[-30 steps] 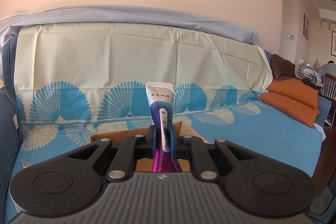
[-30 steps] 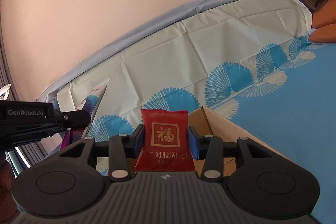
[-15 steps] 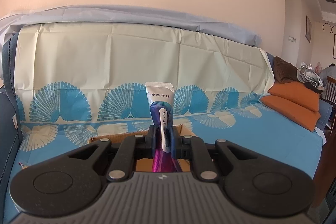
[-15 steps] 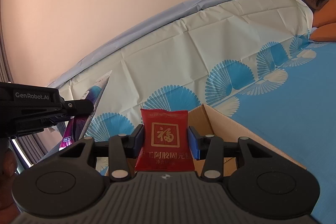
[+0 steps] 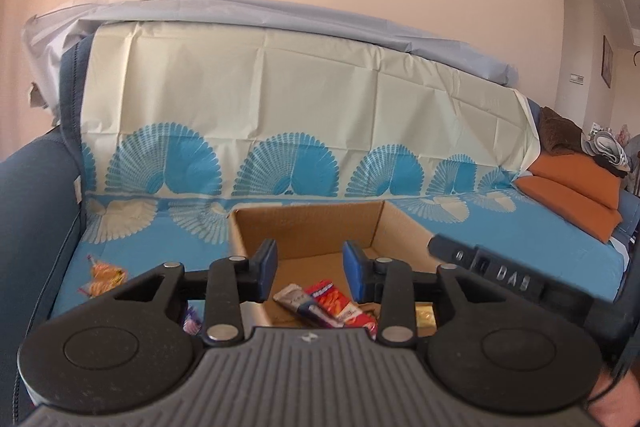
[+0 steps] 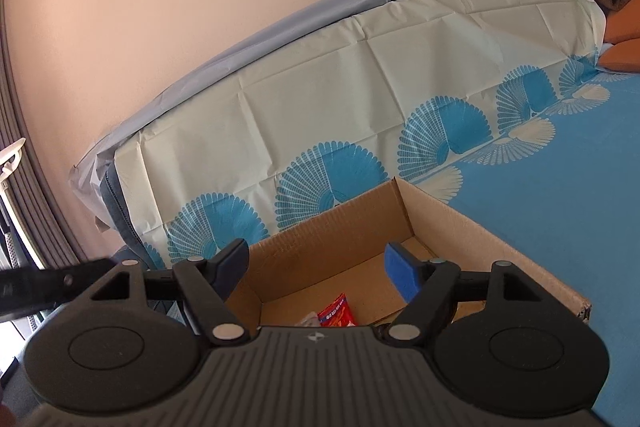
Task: Organize snacks
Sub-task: 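Move both tools back toward the remaining snacks on the sofa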
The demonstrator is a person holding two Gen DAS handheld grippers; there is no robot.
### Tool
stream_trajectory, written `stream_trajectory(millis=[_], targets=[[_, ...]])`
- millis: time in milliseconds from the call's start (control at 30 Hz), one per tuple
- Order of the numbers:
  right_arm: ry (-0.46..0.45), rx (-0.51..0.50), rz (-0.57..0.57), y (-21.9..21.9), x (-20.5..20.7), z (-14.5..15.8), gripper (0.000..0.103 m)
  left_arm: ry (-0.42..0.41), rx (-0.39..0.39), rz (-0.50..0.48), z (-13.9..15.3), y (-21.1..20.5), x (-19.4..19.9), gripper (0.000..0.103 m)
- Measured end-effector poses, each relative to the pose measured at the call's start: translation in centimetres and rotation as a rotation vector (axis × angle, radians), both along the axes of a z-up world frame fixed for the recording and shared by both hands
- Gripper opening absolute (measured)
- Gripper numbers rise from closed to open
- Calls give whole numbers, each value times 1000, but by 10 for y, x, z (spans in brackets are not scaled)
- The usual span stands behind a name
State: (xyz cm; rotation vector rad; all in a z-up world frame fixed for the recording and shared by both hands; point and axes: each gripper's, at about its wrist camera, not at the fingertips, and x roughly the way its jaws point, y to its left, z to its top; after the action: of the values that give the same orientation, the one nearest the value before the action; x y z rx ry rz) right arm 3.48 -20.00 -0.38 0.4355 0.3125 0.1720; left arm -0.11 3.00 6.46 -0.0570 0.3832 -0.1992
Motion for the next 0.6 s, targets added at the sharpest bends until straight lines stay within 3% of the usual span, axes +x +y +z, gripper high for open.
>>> stream_trajectory(millis=[133,167,267,367,433,600], targets=[[-9,-46,28,11,-3,2,77,67,25,55,-35,44,-19,10],[-9,-57,34,14,-4,2,76,81,29,75,-42,56,-22,9],[-13,-90,50,22,-7,3,69,125,-1,165,-64,91,-26,8],[-14,-119,62,29,-9,4,64,186,-89,260,-78,116,-23,8],[-12,-135,65,33,-10,4,63,197,-158,281,-79,124,-22,8],[-1,-163,66,38,-13,4,63,254,-212,344,-89,132,-17,8]])
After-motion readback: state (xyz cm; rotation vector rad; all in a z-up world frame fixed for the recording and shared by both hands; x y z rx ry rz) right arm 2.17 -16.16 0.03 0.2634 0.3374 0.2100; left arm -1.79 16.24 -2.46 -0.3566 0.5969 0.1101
